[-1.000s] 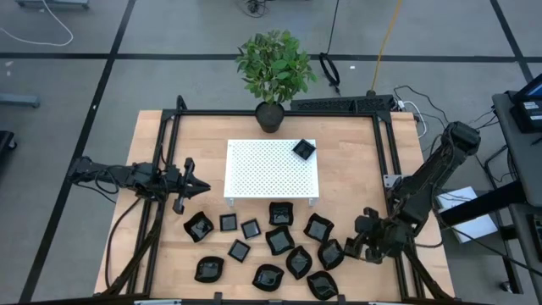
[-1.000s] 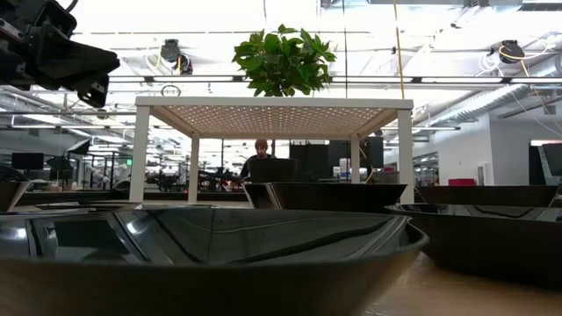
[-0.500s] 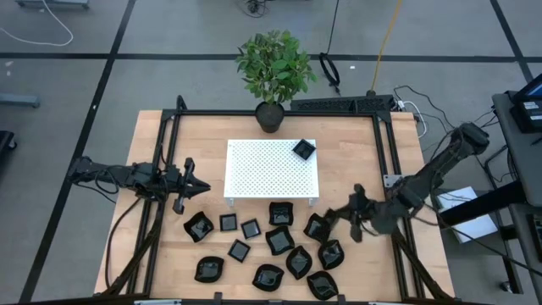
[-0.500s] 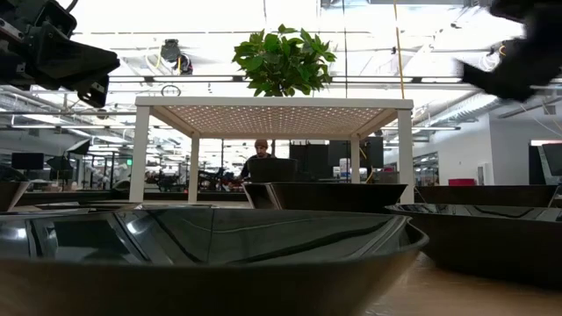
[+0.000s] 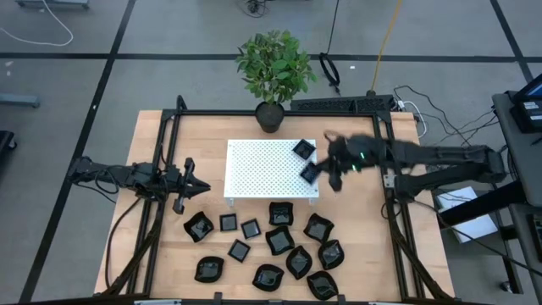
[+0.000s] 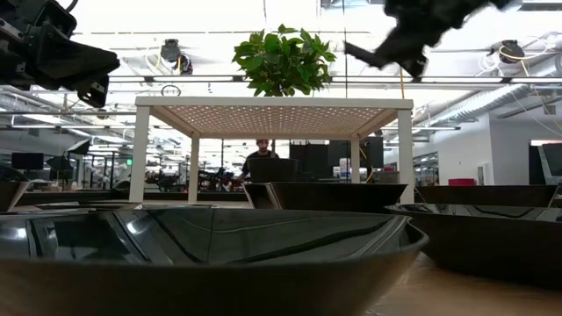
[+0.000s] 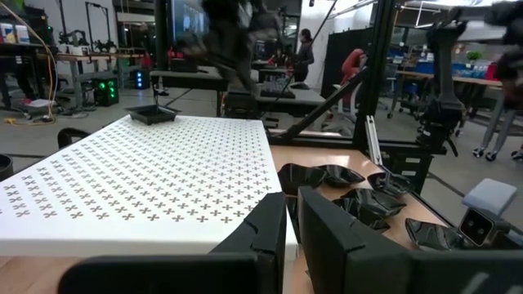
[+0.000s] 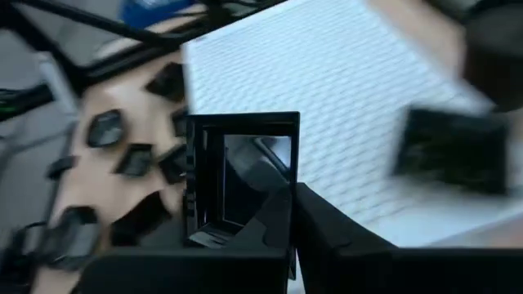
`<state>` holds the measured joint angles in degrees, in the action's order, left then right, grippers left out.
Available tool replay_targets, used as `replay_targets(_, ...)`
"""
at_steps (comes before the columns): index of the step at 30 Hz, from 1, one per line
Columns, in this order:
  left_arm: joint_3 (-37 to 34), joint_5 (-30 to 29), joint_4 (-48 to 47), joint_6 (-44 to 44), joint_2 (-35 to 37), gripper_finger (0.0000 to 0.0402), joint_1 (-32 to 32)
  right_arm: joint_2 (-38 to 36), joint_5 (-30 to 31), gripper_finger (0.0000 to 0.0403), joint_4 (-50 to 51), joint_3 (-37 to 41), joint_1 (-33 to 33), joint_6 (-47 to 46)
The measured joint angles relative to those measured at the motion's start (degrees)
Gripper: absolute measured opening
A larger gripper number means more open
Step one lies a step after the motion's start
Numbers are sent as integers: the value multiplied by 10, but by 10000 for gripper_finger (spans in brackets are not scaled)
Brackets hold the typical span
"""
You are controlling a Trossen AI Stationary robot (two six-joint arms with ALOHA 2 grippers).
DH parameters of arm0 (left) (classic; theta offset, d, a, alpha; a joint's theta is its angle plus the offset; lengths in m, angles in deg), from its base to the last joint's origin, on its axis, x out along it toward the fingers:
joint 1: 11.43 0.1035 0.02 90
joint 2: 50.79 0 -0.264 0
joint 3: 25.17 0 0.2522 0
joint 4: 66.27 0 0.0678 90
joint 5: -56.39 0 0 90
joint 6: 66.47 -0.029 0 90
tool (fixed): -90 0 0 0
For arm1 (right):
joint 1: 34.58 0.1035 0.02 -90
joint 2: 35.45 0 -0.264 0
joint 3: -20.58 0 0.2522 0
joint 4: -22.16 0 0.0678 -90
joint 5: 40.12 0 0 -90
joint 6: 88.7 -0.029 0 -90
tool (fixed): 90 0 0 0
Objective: Pick & Place Mini shaped plates
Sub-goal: Stack the black square plate on top of the black square plate on the shelf
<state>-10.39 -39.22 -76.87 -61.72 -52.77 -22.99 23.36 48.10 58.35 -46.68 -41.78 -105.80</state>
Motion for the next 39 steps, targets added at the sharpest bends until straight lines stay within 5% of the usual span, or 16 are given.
replay_targets(7,0,0,0,0,0,37,0,130,-32,0,173,-224,-116,26)
replay_targets(13,0,0,0,0,0,37,0,219,-71,0,275,-335,-179,-14)
replay_targets(19,0,0,0,0,0,37,0,267,-118,0,325,-341,-195,-32)
replay_targets(39,0,0,0,0,0,37,0,292,-86,0,322,-331,-197,-48)
